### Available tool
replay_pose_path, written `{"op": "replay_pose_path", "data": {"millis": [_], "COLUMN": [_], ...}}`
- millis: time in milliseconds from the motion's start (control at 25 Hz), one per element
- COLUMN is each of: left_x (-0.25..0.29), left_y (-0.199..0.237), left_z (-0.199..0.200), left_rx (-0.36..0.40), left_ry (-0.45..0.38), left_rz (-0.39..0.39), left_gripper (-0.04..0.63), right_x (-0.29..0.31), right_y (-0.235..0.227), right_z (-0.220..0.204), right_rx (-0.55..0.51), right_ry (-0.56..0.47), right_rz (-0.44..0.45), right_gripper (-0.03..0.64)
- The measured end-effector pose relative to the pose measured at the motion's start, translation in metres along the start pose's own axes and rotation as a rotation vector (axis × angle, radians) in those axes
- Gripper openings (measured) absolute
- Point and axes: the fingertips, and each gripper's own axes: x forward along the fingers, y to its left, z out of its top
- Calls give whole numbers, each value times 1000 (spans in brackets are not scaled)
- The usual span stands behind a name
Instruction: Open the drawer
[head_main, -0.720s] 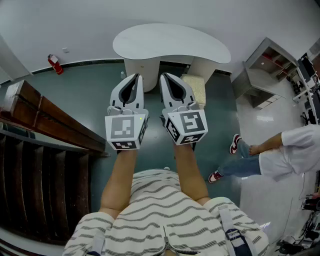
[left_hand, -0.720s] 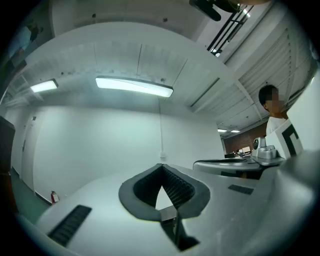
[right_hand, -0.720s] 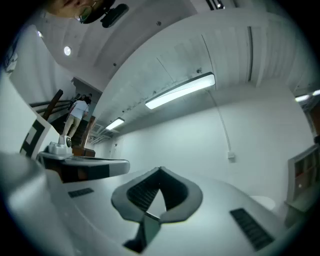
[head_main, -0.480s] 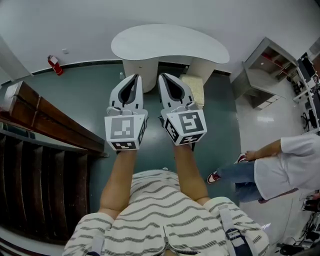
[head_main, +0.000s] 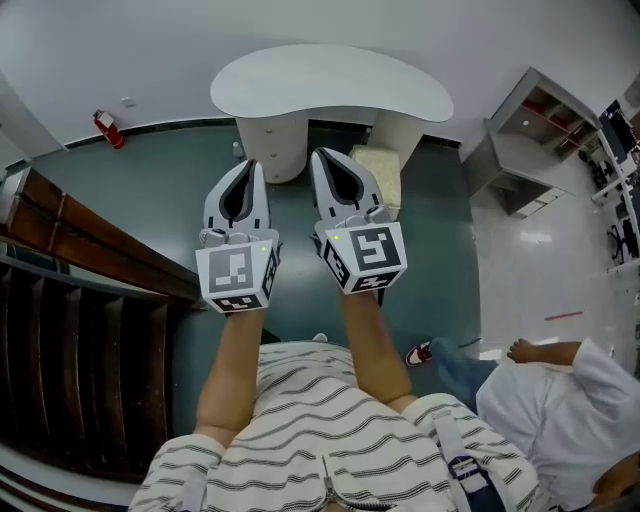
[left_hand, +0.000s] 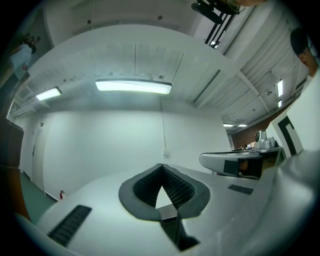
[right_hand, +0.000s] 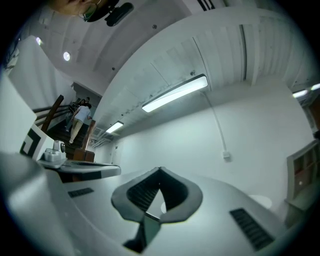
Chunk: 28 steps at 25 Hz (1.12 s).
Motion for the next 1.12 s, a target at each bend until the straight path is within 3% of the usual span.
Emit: {"op": "replay_pose_path", "data": {"millis": [240,520,1120], "left_x": [9,27,151], "left_y": [-9,11,82], "left_z": [-14,-36,-55], "left_rx": [11,-10,-26], "left_ry": [36,61,33], "left_rz": [20,36,50], "left_gripper": [5,3,4], "right_x": [-1,26,153], "right_y": [-20,-28,-66], "right_z": [-13,-34,-56], "right_rx": [37,44,11], "right_ry": [11,42,54], "right_rz": [-6,-12,-1], "right_gripper": [14,12,14]}}
